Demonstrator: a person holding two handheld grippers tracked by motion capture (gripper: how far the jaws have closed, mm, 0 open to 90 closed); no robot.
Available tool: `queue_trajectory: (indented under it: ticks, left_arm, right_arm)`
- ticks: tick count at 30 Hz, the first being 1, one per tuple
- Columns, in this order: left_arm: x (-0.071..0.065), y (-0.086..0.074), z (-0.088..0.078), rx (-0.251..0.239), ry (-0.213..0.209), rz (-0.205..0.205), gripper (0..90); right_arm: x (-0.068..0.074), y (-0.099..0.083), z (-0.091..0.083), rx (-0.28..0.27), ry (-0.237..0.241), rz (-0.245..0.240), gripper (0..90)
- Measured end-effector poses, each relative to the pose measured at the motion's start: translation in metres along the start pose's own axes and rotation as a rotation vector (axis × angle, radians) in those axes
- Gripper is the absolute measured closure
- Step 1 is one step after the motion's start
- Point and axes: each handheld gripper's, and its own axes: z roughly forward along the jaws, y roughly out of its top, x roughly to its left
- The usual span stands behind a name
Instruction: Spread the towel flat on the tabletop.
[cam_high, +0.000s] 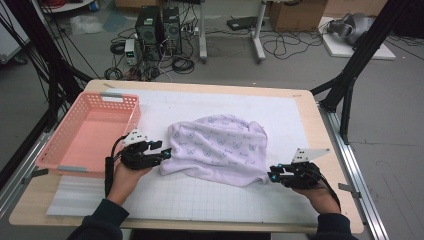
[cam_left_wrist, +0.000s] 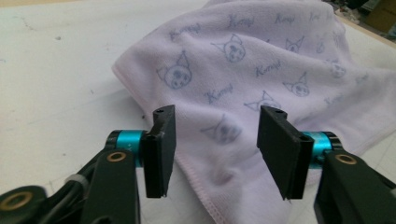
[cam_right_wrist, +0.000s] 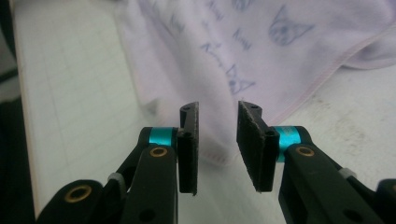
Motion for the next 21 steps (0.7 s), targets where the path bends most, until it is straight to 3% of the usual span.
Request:
queue_trajectory:
  ticks: [3, 4, 8, 12, 14, 16, 17, 19, 20, 21]
  left_arm:
    - [0.001, -0.007, 0.000, 0.033, 0.006, 0.007, 43.7]
    - [0.000, -0.009, 0.000, 0.045, 0.011, 0.006, 43.5]
    - [-0.003, -0.017, 0.002, 0.090, 0.019, 0.034, 42.5]
    - [-0.011, -0.026, 0.008, 0.155, -0.002, 0.057, 41.9]
    - [-0.016, -0.031, 0.012, 0.187, 0.004, 0.080, 41.9]
    - [-0.023, -0.034, 0.012, 0.176, 0.039, 0.118, 41.5]
    - [-0.025, -0.034, 0.012, 0.173, 0.037, 0.128, 42.5]
    - [-0.030, -0.036, 0.009, 0.166, 0.008, 0.146, 57.7]
    - [-0.032, -0.037, 0.008, 0.166, -0.008, 0.156, 70.8]
    - [-0.037, -0.039, 0.007, 0.162, 0.005, 0.172, 80.1]
  right_arm:
    - [-0.002, -0.001, 0.001, -0.082, -0.033, 0.074, 62.3]
    - [-0.002, -0.002, 0.003, -0.087, -0.042, 0.078, 61.7]
    - [0.001, -0.004, 0.017, -0.042, -0.137, 0.079, 57.5]
    - [0.010, -0.010, 0.037, 0.083, -0.186, 0.040, 52.9]
    - [0.015, -0.011, 0.038, 0.074, -0.218, 0.031, 52.1]
    - [0.018, -0.013, 0.038, 0.067, -0.230, 0.041, 53.2]
    - [0.021, -0.014, 0.037, 0.064, -0.226, 0.045, 58.8]
    - [0.027, -0.016, 0.034, 0.066, -0.206, 0.053, 79.1]
    - [0.030, -0.017, 0.032, 0.070, -0.202, 0.052, 82.2]
    - [0.033, -0.017, 0.031, 0.076, -0.211, 0.045, 83.6]
